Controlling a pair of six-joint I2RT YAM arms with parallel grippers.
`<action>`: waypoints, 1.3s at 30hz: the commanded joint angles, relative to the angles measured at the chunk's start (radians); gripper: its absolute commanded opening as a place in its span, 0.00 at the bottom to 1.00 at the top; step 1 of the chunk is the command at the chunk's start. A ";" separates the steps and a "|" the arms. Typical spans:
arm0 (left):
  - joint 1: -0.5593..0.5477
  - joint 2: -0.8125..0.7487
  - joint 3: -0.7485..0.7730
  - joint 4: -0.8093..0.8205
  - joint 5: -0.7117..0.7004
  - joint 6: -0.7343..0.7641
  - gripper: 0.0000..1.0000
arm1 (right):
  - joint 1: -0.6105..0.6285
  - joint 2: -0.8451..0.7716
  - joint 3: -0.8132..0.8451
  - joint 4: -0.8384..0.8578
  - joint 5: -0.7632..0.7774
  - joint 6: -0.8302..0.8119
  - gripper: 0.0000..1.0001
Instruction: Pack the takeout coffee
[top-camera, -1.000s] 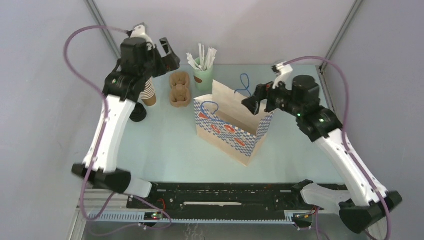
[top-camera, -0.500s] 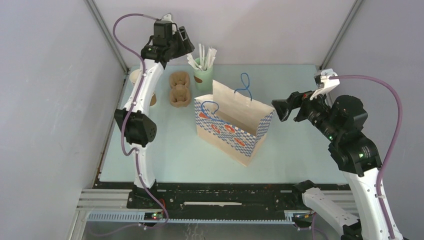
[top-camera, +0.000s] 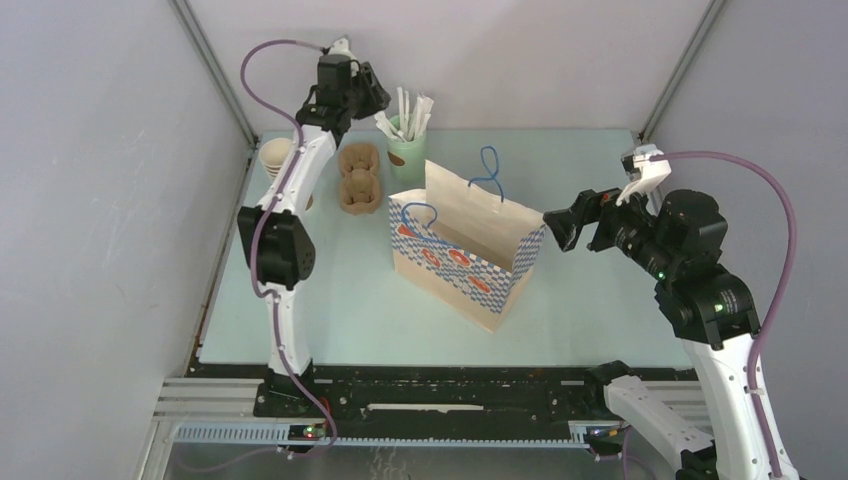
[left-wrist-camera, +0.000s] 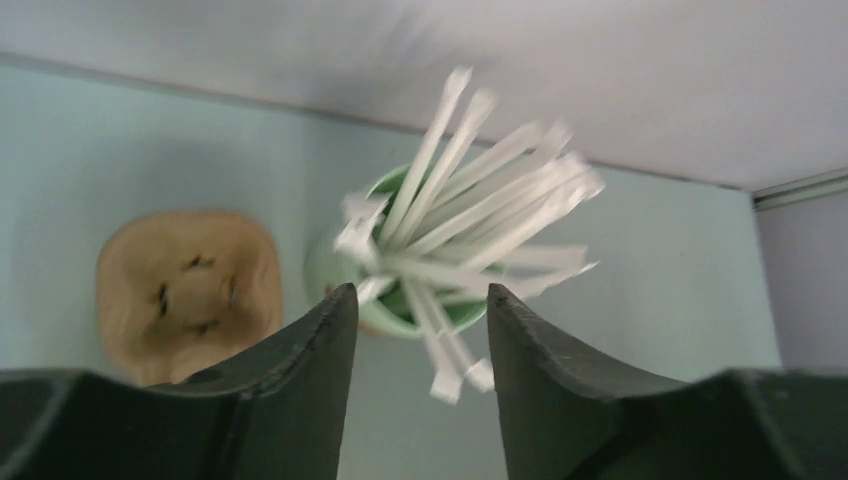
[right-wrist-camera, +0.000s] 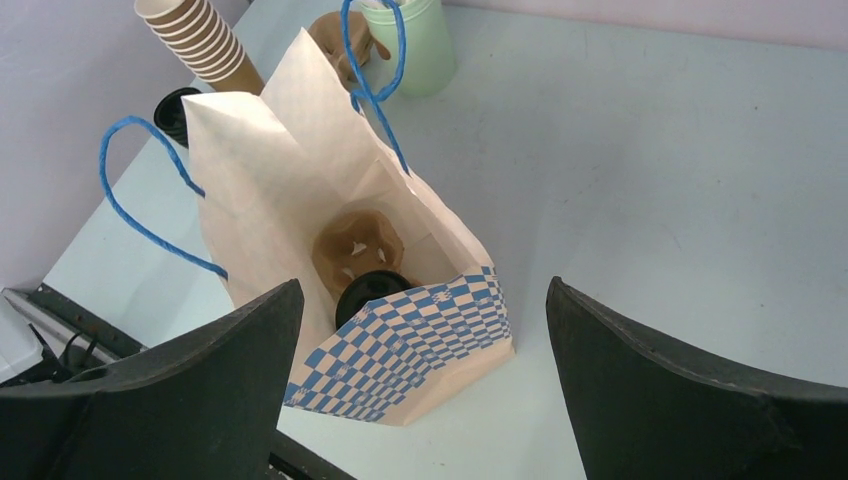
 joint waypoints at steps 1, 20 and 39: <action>0.002 -0.209 -0.184 0.030 -0.087 0.041 0.60 | -0.008 -0.008 -0.021 0.009 -0.035 0.013 1.00; 0.021 0.022 -0.031 -0.061 -0.067 -0.170 0.57 | -0.083 -0.034 -0.063 -0.020 -0.045 -0.145 1.00; 0.020 0.082 0.015 -0.015 -0.008 -0.158 0.20 | -0.082 -0.025 -0.082 0.011 -0.059 -0.157 1.00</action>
